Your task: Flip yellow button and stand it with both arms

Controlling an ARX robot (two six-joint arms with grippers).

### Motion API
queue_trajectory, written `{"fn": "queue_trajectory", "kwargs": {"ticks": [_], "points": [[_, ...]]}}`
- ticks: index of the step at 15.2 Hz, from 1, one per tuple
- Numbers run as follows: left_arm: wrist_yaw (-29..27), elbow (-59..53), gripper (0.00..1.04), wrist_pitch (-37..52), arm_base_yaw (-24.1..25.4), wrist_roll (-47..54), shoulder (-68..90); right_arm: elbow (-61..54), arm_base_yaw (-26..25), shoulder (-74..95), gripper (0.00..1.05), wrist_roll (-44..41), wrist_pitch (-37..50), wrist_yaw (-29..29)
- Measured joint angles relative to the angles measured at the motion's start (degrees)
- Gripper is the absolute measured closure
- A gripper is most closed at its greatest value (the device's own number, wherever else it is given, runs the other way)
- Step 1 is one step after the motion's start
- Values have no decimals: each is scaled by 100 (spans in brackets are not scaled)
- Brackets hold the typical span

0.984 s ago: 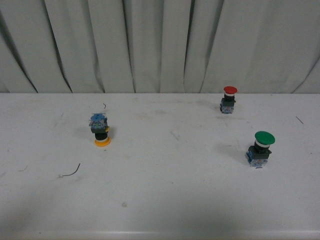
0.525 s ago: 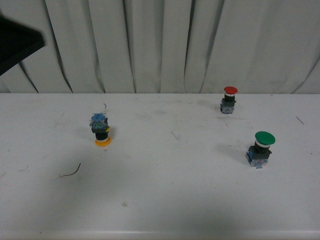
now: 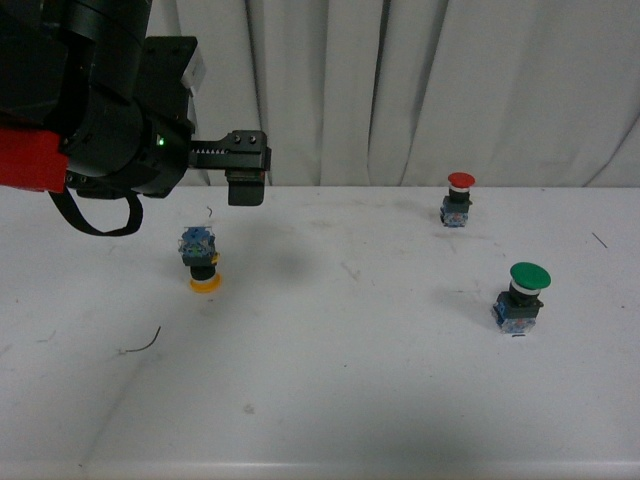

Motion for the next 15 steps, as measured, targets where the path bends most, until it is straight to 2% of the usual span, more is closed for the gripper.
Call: {"fn": "queue_trajectory", "kwargs": {"ticks": [3, 9, 15], "points": [[-341, 686, 7, -509, 149, -131, 691, 0, 0, 0, 6, 0, 2, 0], [-157, 1163, 7, -933, 411, -551, 1200, 0, 0, 0, 6, 0, 2, 0], [-107, 1193, 7, -931, 455, -577, 1386, 0, 0, 0, 6, 0, 2, 0]]}}
